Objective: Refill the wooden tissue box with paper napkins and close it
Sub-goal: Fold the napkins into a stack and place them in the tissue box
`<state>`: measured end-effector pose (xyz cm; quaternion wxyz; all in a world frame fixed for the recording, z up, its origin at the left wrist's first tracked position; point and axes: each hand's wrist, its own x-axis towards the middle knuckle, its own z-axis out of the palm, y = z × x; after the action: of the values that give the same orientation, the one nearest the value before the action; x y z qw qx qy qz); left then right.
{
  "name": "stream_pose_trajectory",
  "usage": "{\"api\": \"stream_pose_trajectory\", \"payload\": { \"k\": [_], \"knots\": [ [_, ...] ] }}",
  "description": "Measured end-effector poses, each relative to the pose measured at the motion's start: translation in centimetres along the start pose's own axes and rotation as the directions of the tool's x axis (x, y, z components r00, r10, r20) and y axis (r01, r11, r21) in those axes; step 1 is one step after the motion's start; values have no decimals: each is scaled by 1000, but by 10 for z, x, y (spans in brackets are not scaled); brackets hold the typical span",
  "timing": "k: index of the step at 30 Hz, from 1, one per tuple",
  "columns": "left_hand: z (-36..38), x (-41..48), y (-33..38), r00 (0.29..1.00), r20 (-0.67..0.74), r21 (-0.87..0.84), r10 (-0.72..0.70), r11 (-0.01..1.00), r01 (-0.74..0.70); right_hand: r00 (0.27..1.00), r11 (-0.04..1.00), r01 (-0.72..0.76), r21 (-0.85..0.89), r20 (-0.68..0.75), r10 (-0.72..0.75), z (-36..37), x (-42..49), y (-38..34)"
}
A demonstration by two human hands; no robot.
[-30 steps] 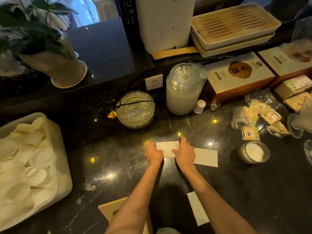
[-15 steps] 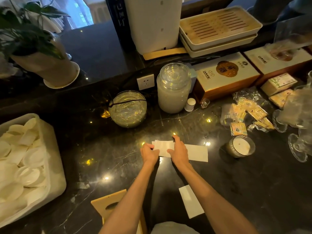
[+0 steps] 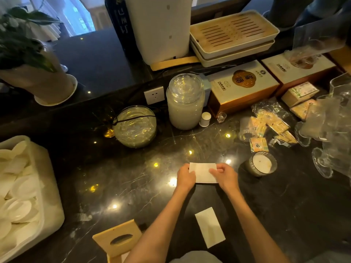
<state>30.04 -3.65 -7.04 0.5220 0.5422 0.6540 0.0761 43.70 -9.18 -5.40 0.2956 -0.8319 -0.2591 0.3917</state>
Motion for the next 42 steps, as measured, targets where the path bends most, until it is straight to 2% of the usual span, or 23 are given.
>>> {"api": "stream_pose_trajectory", "payload": {
  "k": [3, 6, 11, 15, 18, 21, 24, 26, 28, 31, 33, 36, 39, 42],
  "knots": [
    [29, 0, 6, 996, -77, 141, -35, 989, 46, 994, 983, -21, -184, -109, 1, 2, 6, 8],
    [46, -3, 13, 989, -133, 177, -61, 981, 84, 989, 960, -51, -276, -146, 10, 4, 9, 15],
    [49, -2, 20, 985, -112, 82, -130, 987, 140, 987, 968, -96, -230, -148, 62, 7, 11, 16],
    [37, -3, 21, 983, -48, -23, -177, 984, 176, 992, 991, -90, -100, -92, 81, 2, 7, 18],
    [26, -15, 22, 995, 3, 102, -98, 990, 98, 991, 989, -121, 85, -41, 124, -6, -10, 21],
    [18, -37, 20, 996, 69, 303, 50, 951, -69, 992, 974, -122, 191, -6, 125, -16, -42, 28],
    [13, -60, 7, 971, 154, 286, 185, 932, -223, 990, 968, -138, 210, 54, 129, -20, -87, 47],
    [15, -75, -5, 955, 208, 343, 211, 899, -273, 987, 975, -153, 164, 83, 141, -16, -119, 66],
    [22, -86, -19, 939, 276, 440, 206, 841, -314, 984, 988, -156, 19, 90, 154, -5, -144, 86],
    [39, -102, -40, 905, 378, 622, 195, 671, -404, 981, 974, -172, -146, 68, 184, 13, -168, 107],
    [49, -108, -52, 901, 379, 689, 213, 585, -428, 981, 963, -187, -196, 12, 193, 19, -174, 113],
    [56, -116, -63, 907, 314, 730, 280, 540, -419, 978, 951, -210, -227, -45, 205, 22, -181, 115],
    [63, -116, -70, 923, 234, 736, 306, 565, -374, 975, 953, -221, -209, -61, 213, 24, -182, 118],
    [63, -115, -68, 951, 199, 702, 239, 642, -308, 975, 957, -223, -184, -54, 217, 22, -176, 122]
  ]
}}
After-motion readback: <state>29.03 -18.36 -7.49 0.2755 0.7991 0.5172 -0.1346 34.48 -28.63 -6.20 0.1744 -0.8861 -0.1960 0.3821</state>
